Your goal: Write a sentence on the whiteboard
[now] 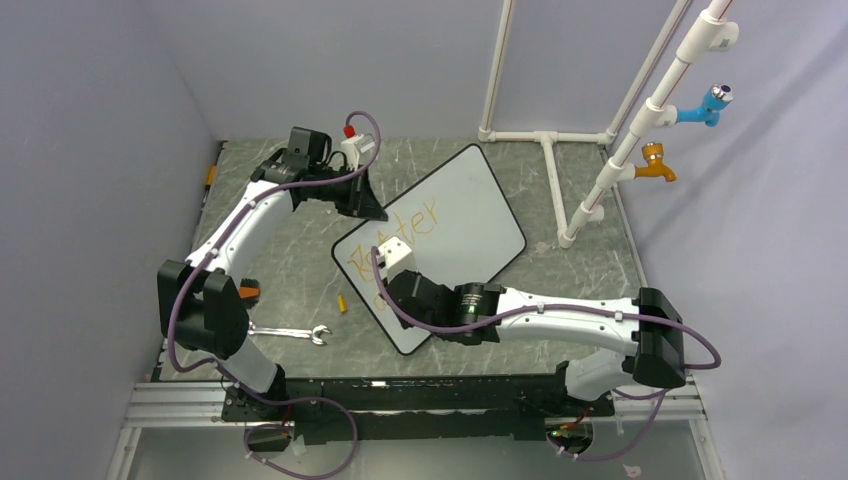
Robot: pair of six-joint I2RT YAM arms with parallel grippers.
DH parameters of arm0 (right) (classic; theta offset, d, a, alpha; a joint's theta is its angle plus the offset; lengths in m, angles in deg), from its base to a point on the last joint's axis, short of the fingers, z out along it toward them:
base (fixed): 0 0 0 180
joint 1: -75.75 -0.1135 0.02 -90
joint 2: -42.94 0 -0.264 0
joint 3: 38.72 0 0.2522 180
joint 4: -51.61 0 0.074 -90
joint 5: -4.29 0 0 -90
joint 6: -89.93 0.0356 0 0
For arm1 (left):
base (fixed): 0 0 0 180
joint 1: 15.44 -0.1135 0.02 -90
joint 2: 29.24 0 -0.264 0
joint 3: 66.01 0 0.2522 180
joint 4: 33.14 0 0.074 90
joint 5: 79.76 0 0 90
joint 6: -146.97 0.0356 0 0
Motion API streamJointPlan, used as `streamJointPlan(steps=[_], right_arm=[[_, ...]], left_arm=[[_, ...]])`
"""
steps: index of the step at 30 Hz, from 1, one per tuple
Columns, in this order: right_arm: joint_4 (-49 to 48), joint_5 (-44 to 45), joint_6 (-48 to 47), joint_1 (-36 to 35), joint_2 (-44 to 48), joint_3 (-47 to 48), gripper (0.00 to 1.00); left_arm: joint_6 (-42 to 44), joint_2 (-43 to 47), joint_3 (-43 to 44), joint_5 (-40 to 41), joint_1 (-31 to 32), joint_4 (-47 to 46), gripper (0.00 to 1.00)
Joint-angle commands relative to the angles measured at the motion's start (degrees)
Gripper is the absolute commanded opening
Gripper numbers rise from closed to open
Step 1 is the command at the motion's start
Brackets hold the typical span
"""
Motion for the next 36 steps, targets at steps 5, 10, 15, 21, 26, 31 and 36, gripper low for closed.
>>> streamJointPlan(steps=[5,10,15,21,26,31,36], right_arm=[[-1.9,4.5,-2.4,0.1,6.7,3.0,0.00],[-0.4,6.3,-2.7,1.9,8.4,2.2,0.00],[-1.7,2.9,-2.5,5.9,10.5,0.1,0.00],[-2.4,-2.0,-1.9,9.1,11.8,-1.1,0.00],[-1.8,-2.3,-2.3,9.3,11.4,-0.4,0.00],[-2.9,-3.3,-2.0,9.8,11.4,-0.7,0.00],[-3.4,-3.8,-2.3,10.0,10.6,-0.3,0.00]], left_arm=[[2.0,3.4,0.5,1.0,-0.5,-5.6,0.00],[1.9,4.2,0.1,1.1,-0.5,-6.1,0.00],[1.6,4.6,-0.3,0.8,-0.5,-6.4,0.00],[1.2,5.0,-0.2,0.5,-0.6,-6.7,0.00],[0.9,5.5,-0.7,0.6,-0.5,-7.3,0.00],[0.8,5.6,-0.9,0.5,-0.5,-7.4,0.00],[0.7,6.1,-1.3,0.6,-0.5,-7.7,0.00]])
